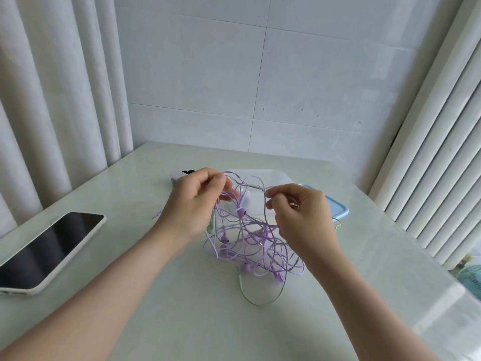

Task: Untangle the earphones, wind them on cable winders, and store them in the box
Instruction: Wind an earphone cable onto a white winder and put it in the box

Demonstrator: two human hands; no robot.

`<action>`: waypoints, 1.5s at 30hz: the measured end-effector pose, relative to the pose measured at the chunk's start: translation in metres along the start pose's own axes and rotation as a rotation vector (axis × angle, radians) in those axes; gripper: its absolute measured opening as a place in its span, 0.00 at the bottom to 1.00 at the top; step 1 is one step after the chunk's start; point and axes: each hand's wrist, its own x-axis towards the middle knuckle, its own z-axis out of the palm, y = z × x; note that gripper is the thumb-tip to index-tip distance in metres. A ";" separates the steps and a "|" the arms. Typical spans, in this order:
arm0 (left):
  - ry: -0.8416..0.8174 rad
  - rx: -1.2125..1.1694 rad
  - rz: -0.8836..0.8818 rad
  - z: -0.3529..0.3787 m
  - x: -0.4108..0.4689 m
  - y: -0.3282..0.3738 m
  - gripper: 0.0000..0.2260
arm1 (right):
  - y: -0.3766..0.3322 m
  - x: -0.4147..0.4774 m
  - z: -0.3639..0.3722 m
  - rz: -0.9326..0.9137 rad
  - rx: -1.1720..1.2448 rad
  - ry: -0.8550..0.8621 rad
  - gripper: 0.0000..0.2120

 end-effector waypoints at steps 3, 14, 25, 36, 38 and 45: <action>-0.006 0.004 -0.023 -0.001 0.001 -0.001 0.10 | -0.002 -0.001 -0.001 -0.051 -0.027 -0.031 0.07; -0.008 -0.034 -0.140 -0.006 0.003 0.002 0.09 | -0.014 -0.004 -0.009 -0.008 0.129 0.136 0.08; -0.154 0.225 -0.100 -0.005 -0.002 0.003 0.21 | -0.007 0.009 -0.004 0.302 0.820 0.247 0.09; -0.390 -0.191 -0.320 -0.014 -0.001 0.006 0.09 | -0.010 0.006 -0.012 0.385 0.724 0.322 0.11; -0.411 -0.181 -0.299 -0.014 -0.002 0.006 0.07 | -0.012 0.006 -0.012 0.356 0.697 0.362 0.08; -0.283 -0.076 -0.253 -0.010 -0.001 0.006 0.09 | -0.015 0.005 -0.013 0.329 0.674 0.354 0.08</action>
